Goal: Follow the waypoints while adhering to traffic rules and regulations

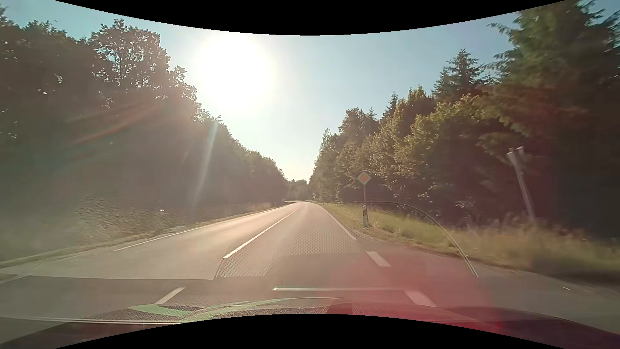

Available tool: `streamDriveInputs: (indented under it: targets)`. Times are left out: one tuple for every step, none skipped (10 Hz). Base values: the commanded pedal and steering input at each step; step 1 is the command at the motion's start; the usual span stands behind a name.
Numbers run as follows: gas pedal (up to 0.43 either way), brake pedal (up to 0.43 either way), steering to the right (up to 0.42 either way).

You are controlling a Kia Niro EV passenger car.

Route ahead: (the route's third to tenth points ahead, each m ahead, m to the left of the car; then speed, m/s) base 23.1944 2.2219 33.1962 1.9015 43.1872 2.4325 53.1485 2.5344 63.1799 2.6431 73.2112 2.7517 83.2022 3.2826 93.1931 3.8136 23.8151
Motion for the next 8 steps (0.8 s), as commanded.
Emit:
streamDriveInputs:
  targets:
    - [0.189,0.000,-0.004]
    - [0.189,0.000,-0.004]
    - [0.189,0.000,-0.003]
    - [0.189,0.000,-0.003]
    - [0.189,0.000,-0.003]
    - [0.189,0.000,-0.003]
    - [0.189,0.000,-0.003]
    - [0.189,0.000,-0.003]
